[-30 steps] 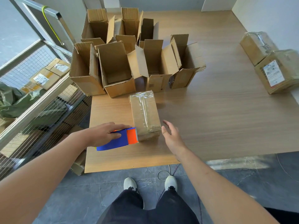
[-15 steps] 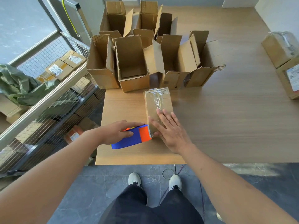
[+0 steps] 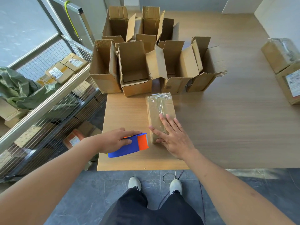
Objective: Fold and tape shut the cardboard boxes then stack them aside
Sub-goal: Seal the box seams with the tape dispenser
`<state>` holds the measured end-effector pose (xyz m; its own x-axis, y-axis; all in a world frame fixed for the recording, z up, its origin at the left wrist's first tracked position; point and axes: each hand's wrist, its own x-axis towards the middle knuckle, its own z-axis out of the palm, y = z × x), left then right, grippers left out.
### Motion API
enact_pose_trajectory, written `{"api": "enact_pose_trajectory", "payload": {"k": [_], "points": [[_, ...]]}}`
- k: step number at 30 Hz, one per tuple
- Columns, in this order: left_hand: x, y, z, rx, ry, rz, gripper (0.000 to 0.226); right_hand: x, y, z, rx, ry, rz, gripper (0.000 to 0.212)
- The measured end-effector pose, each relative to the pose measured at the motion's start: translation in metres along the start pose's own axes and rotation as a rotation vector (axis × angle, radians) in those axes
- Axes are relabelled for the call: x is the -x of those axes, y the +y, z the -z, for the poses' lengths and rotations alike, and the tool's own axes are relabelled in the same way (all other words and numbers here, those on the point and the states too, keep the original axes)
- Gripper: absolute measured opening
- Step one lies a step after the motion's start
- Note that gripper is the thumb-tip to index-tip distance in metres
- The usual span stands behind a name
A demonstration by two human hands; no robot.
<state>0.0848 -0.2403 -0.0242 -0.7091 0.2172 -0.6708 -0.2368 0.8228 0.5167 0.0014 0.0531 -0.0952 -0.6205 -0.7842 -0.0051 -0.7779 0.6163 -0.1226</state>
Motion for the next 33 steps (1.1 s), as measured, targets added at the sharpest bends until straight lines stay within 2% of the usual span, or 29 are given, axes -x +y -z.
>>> {"api": "enact_pose_trajectory", "payload": {"k": [11,15,22,25,29,33], "points": [[-0.023,0.009,-0.011,0.013,-0.004,0.014,0.041,-0.001,-0.002,0.005,-0.034,-0.019,-0.001,0.057],[-0.026,-0.011,-0.007,-0.110,-0.014,0.147,0.039,-0.001,-0.001,0.010,-0.083,-0.074,-0.003,0.058],[-0.041,-0.016,-0.032,-0.041,0.156,0.148,0.045,-0.004,-0.017,0.018,-0.159,-0.097,-0.104,0.057],[-0.050,-0.016,-0.044,-0.125,0.225,0.186,0.055,-0.013,-0.034,0.018,-0.170,0.020,-0.227,0.056],[-0.055,-0.019,-0.062,-0.284,0.342,0.158,0.069,-0.026,-0.051,0.010,-0.098,0.129,-0.345,0.069],[-0.065,-0.019,-0.076,-0.256,0.447,0.171,0.073,-0.029,-0.053,-0.004,0.010,0.194,-0.370,0.076]]}}
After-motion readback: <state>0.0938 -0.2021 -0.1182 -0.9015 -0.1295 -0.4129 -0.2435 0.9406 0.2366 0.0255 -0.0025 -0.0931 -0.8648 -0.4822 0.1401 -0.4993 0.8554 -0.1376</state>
